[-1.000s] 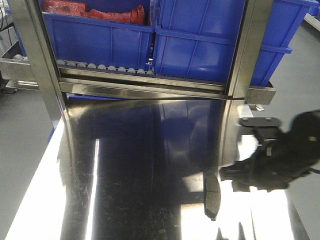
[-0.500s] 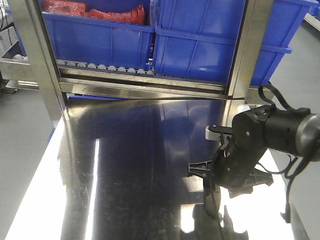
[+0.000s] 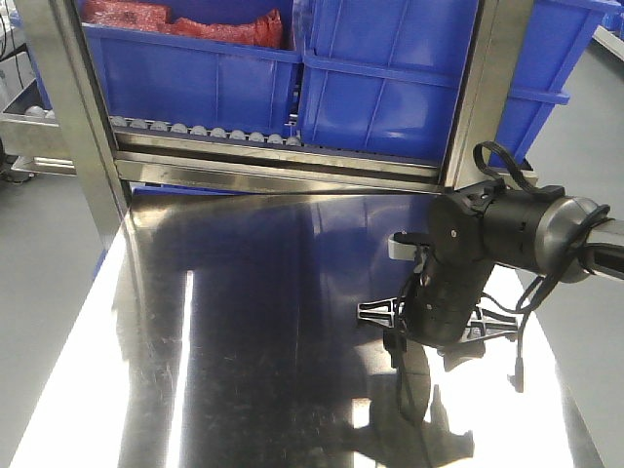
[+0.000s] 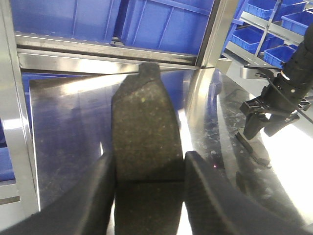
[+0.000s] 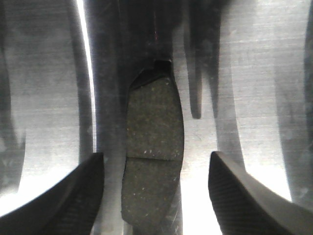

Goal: Move and align brake pads A on conveyor
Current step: 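Lower the open right gripper onto the other brake pad on the table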

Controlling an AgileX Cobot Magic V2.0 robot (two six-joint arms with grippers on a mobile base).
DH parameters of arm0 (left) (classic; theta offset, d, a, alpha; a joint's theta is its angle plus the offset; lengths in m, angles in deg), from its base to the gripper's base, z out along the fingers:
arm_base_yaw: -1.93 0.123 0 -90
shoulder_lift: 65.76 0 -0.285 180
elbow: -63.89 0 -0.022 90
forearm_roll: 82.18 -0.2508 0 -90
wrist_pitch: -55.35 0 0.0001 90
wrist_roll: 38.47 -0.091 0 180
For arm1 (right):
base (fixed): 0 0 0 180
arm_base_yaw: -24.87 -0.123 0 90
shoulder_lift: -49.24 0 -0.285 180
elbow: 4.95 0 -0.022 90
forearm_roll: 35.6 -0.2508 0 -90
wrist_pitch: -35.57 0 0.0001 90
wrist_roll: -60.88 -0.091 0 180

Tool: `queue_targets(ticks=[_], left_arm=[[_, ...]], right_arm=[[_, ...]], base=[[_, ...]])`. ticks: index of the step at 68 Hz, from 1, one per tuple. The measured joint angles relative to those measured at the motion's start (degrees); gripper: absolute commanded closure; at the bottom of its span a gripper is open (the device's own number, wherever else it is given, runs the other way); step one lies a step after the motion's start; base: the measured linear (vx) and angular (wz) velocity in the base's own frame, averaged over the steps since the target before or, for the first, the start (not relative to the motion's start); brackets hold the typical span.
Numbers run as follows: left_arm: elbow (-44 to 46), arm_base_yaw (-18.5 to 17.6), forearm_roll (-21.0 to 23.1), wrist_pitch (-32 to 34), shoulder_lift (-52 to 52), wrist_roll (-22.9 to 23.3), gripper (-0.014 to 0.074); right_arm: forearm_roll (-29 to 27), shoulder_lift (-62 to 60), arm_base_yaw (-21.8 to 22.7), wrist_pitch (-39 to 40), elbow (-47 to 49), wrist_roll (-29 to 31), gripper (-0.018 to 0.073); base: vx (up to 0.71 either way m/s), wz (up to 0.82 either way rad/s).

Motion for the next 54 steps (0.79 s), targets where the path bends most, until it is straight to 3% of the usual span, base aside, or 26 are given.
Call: queue_targets(ticks=[37,44,54], left_arm=[[0.0,0.0,0.0,0.0,0.0,0.0,0.0603],[0.0,0.0,0.0,0.0,0.0,0.0,0.0603],[0.0,0.0,0.0,0.0,0.0,0.0,0.0603]], right_arm=[[-0.3,4.2,0.0,1.1,0.0,-0.3,0.0104],[0.0,4.7,0.0,0.9,0.2,-0.3,0.0152],[0.0,4.8,0.0,0.5,0.3,-0.3,0.0342]], base=[[0.00,0.00],[0.00,0.00],[0.00,0.00]])
